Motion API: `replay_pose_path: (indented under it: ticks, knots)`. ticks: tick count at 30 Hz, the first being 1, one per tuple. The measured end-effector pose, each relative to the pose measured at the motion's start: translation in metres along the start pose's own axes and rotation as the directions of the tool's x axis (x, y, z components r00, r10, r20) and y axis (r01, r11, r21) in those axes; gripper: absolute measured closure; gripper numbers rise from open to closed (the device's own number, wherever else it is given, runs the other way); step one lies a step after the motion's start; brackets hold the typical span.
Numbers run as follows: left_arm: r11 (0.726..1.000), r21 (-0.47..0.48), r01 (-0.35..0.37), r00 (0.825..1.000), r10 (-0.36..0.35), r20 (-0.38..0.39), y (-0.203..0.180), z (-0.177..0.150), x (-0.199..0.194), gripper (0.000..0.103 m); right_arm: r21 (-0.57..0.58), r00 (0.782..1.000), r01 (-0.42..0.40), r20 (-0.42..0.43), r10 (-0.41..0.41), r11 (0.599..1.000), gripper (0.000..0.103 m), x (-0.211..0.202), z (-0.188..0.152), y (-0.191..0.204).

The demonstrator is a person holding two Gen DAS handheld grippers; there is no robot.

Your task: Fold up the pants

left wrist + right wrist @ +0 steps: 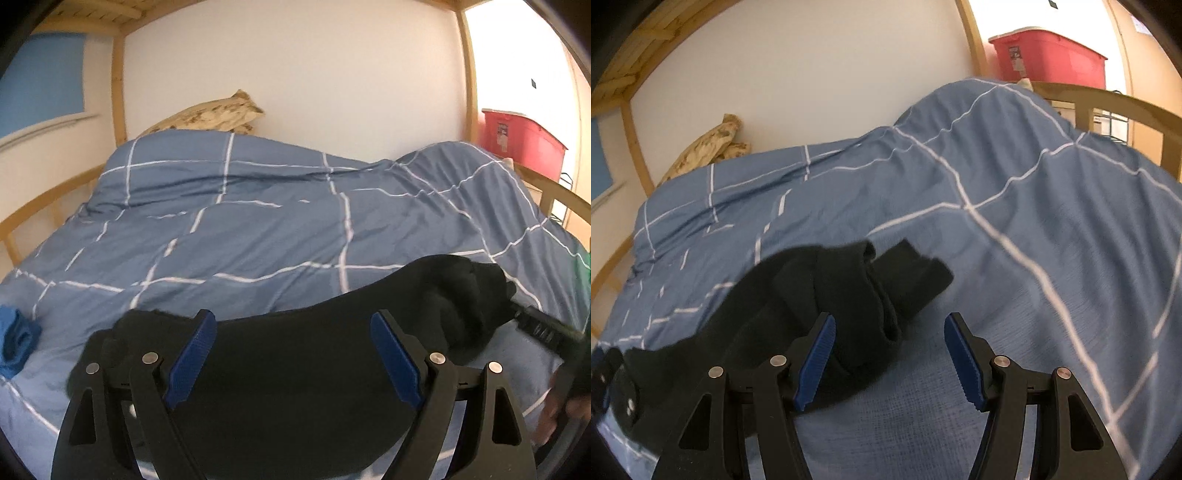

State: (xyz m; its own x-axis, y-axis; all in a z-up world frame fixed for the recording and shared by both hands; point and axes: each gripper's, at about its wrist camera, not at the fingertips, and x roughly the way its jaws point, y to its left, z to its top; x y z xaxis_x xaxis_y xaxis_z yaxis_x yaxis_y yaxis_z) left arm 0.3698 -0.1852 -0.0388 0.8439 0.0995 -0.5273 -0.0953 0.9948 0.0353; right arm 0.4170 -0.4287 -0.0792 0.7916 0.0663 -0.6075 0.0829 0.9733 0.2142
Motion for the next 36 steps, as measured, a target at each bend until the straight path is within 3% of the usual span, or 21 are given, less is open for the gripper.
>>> replay_pose_path:
  ticks: [5, 10, 11, 12, 15, 19, 23, 27, 32, 35, 36]
  knots:
    - [0.998, 0.061, 0.02, 0.998, -0.023, 0.053, -0.011, -0.011, 0.014, 0.016, -0.038, 0.999, -0.03, -0.03, 0.029, 0.999, 0.061, 0.013, -0.007, 0.003]
    - [0.996, 0.057, 0.068, 0.998, -0.069, 0.005, -0.002, -0.015, 0.028, 0.016, -0.034, 0.997, -0.073, -0.011, 0.073, 0.997, 0.07, 0.013, -0.004, 0.004]
    - [0.997, 0.056, 0.062, 0.998, -0.062, 0.002, -0.001, -0.016, 0.03, 0.016, -0.036, 0.998, -0.059, -0.014, 0.059, 0.998, 0.09, 0.015, -0.002, 0.005]
    - [0.997, 0.052, 0.05, 0.999, -0.05, -0.007, 0.001, -0.017, 0.032, 0.016, -0.053, 0.998, -0.055, -0.019, 0.054, 0.997, 0.095, 0.016, 0.0, 0.007]
    - [0.997, 0.043, 0.071, 0.997, -0.07, -0.028, 0.005, -0.018, 0.034, 0.016, -0.087, 1.0, -0.007, -0.004, 0.007, 0.996, 0.096, 0.012, 0.007, 0.013]
    - [0.997, 0.051, 0.065, 0.998, -0.066, 0.022, 0.005, -0.017, 0.028, 0.014, -0.143, 0.997, 0.072, 0.023, -0.069, 0.987, 0.096, 0.003, 0.022, 0.02]
    - [0.996, 0.044, 0.073, 0.997, -0.074, 0.025, 0.005, -0.017, 0.028, 0.013, -0.212, 0.979, 0.202, 0.061, -0.193, 0.956, 0.096, 0.004, 0.046, 0.025]
    - [0.996, 0.03, 0.088, 0.996, -0.088, -0.004, 0.006, -0.017, 0.034, 0.013, -0.24, 0.966, 0.256, 0.044, -0.253, 0.936, 0.097, 0.026, 0.069, 0.022]
    - [0.996, 0.056, 0.065, 0.998, -0.065, 0.003, 0.004, -0.019, 0.036, 0.013, -0.294, 0.94, 0.327, 0.0, -0.342, 0.898, 0.097, 0.058, 0.058, 0.02]
    - [0.996, 0.052, 0.069, 0.998, -0.069, 0.001, 0.003, -0.019, 0.036, 0.013, -0.255, 0.94, 0.333, 0.006, -0.342, 0.908, 0.096, 0.054, 0.049, 0.007]
    - [0.996, 0.054, 0.073, 0.997, -0.073, -0.004, 0.002, -0.019, 0.037, 0.013, -0.23, 0.939, 0.338, 0.023, -0.342, 0.913, 0.086, 0.049, 0.049, 0.004]
